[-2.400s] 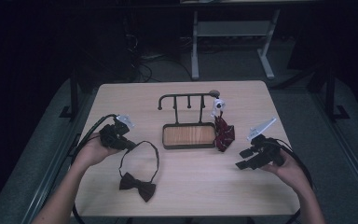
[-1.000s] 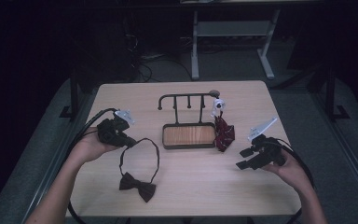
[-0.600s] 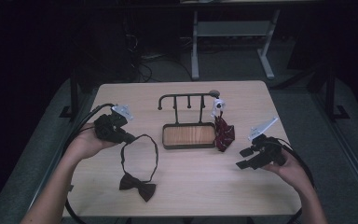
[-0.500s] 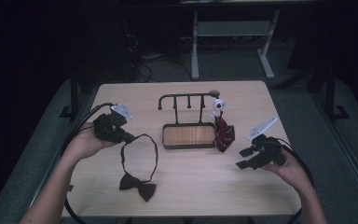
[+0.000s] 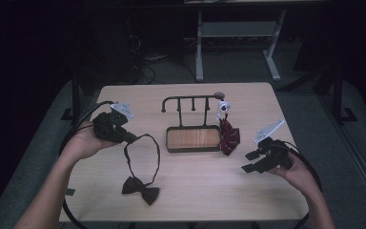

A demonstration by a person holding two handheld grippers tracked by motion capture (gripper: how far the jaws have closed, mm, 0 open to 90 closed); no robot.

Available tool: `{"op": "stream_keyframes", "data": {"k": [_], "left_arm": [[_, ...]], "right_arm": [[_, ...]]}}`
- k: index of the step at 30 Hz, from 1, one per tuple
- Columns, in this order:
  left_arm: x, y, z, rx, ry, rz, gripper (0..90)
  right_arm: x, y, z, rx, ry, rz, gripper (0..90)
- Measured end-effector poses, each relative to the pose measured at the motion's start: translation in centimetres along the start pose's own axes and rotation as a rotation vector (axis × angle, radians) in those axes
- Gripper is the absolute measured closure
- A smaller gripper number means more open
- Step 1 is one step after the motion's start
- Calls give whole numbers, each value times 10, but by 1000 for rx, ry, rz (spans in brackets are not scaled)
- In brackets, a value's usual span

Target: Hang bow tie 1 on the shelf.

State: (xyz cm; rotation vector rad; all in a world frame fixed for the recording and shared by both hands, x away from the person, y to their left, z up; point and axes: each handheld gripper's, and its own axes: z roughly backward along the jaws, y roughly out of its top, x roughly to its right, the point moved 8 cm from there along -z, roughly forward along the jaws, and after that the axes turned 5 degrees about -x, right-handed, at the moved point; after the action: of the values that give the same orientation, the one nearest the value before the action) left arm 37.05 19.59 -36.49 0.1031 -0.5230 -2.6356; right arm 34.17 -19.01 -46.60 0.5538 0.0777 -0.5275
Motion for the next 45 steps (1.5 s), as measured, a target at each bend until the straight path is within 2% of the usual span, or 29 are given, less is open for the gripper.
{"op": "stream_keyframes", "data": {"k": [12, 17, 29, 45], "left_arm": [[4, 7, 7, -5, -5, -25, 898], [5, 10, 11, -5, 0, -23, 897], [4, 18, 21, -14, 23, -38, 898], [-3, 29, 26, -15, 36, -32, 899]], "right_arm": [[0, 1, -1, 2, -5, 3, 426], [-1, 0, 2, 4, -6, -1, 426], [0, 0, 4, 11, -8, -2, 425], [-1, 0, 3, 6, -9, 4, 425]]}}
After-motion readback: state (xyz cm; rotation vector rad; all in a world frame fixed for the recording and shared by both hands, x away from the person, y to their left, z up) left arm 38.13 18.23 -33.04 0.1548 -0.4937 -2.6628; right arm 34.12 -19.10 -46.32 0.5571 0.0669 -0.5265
